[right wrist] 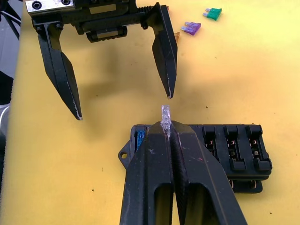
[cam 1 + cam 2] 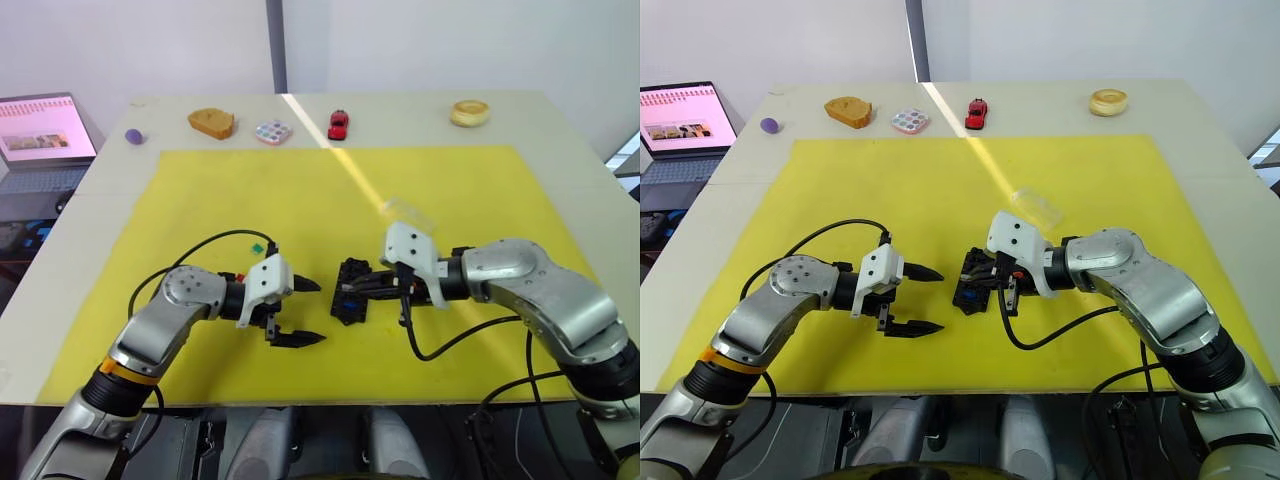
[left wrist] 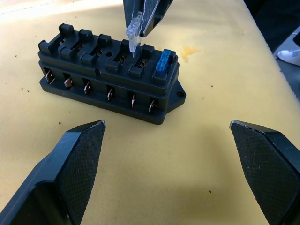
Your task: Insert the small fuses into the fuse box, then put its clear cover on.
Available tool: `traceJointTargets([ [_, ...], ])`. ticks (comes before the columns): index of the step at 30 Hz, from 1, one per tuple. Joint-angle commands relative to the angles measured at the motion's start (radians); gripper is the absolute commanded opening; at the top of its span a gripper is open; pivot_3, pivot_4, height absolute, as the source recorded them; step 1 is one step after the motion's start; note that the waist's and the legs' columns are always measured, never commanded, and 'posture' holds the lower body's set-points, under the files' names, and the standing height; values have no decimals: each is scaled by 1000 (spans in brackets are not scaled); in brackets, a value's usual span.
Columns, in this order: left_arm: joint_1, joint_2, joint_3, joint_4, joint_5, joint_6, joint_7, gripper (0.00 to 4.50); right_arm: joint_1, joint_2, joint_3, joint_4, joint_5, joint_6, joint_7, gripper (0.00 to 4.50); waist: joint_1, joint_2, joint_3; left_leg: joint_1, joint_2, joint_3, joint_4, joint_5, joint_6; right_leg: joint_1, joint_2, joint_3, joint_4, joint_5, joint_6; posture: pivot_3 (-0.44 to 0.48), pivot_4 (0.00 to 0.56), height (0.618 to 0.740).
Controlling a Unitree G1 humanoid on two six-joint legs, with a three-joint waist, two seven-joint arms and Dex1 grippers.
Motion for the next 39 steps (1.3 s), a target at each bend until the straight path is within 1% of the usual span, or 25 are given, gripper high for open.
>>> traceJointTargets([
  [1,-6,-2,17,-18,-12,-9,4,4500,5,-12,-7,-23,1,-8,3,34,0,0,0,0,0,0,0,0,0,0,0,0,0,0,0,0,150,740],
  [18,-4,0,18,-28,-15,-6,10,4500,57,6,13,-10,-30,-30,-28,34,0,0,0,0,0,0,0,0,0,0,0,0,0,0,0,0,150,740],
  [23,-5,-1,18,-28,-17,-4,10,4500,73,17,40,-5,-61,-50,-53,34,0,0,0,0,0,0,0,0,0,0,0,0,0,0,0,0,150,740],
  [27,-5,-1,18,-27,-17,-3,11,4500,104,14,76,2,-119,-100,-70,34,0,0,0,0,0,0,0,0,0,0,0,0,0,0,0,0,150,740],
  [31,-9,-3,18,-25,-18,-1,11,4500,136,-14,118,22,-172,-153,-48,34,-1,0,0,1,0,0,0,0,0,0,0,0,0,0,0,0,150,740],
  [36,-12,-4,18,-21,-16,-2,12,4500,132,-13,101,26,-165,-152,-27,34,-1,0,-1,1,0,0,0,0,0,1,0,0,0,0,0,0,150,740],
  [39,-11,-3,19,-23,-17,-1,12,4500,129,-20,112,29,-181,-152,-20,34,-1,0,-1,1,0,0,0,0,0,1,0,0,0,0,0,0,150,740],
])
